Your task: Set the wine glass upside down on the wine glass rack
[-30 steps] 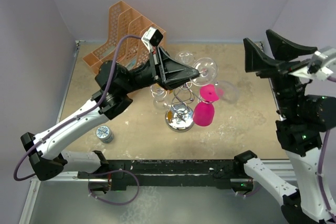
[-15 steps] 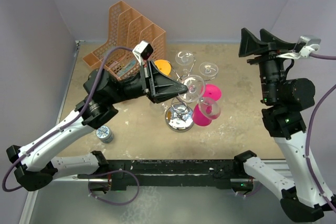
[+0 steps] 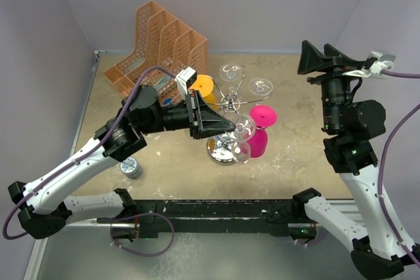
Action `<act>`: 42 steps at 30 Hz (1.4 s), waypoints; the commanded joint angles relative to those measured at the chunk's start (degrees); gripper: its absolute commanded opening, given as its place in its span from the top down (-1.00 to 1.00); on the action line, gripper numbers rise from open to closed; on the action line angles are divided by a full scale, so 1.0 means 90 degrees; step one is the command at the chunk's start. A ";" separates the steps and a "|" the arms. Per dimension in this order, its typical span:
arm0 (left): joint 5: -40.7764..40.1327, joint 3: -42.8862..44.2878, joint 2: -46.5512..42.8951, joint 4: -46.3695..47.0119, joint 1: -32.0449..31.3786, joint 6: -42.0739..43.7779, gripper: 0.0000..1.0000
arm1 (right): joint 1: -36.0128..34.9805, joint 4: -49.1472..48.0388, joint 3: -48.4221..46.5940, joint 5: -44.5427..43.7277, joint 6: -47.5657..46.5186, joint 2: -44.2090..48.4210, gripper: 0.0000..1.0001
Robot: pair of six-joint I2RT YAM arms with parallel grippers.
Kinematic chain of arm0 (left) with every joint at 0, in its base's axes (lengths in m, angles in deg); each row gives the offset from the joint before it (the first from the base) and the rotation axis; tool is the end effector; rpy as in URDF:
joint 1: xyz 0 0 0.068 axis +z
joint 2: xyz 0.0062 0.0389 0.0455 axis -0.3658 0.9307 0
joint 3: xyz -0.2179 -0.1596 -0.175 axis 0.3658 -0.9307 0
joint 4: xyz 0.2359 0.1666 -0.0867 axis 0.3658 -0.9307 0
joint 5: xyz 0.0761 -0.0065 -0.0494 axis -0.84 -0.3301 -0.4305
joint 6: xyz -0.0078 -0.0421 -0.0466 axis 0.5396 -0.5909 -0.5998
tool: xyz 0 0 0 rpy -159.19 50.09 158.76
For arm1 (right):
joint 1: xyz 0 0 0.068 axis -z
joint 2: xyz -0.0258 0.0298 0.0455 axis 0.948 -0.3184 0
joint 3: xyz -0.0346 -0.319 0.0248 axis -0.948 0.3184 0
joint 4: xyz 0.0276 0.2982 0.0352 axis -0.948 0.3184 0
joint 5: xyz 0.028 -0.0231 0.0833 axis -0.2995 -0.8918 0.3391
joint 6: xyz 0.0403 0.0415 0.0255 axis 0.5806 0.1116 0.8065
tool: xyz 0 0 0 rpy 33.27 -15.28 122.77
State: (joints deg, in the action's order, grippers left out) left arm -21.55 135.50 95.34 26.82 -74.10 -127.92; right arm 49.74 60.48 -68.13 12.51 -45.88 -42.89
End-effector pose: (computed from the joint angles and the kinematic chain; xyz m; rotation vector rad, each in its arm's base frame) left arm 0.1389 -0.2181 0.5096 -0.1155 2.0561 -2.1231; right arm 0.1491 0.0428 0.5699 0.2480 0.9746 0.4408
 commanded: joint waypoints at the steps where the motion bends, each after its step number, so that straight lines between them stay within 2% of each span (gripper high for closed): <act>1: -0.0385 0.0493 0.0131 -0.0707 -0.0030 0.0632 1.00 | -0.0012 -0.0465 0.0051 -0.0171 0.0051 0.0229 -0.34; 11: -0.0962 0.0916 0.0633 -0.1249 -0.0025 0.1158 1.00 | -0.0014 -0.0496 0.0297 -0.0117 0.0074 0.0427 -0.34; 23: -0.1880 0.1313 0.0708 -0.2066 0.0016 0.1712 1.00 | -0.0012 -0.0496 0.0447 -0.0047 0.0134 0.0530 -0.35; 32: -0.2087 0.1175 0.0494 -0.2041 0.0227 0.1810 1.00 | -0.0012 -0.0414 0.0466 -0.0045 0.0162 0.0625 -0.35; 42: -0.1907 0.0917 0.0213 -0.1893 0.0410 0.1669 1.00 | -0.0012 -0.0369 0.0494 -0.0034 0.0200 0.0658 -0.35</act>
State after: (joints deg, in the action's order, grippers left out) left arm -39.10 144.42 99.28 5.86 -70.73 -113.23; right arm 49.74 58.91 -63.69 12.42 -44.89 -37.40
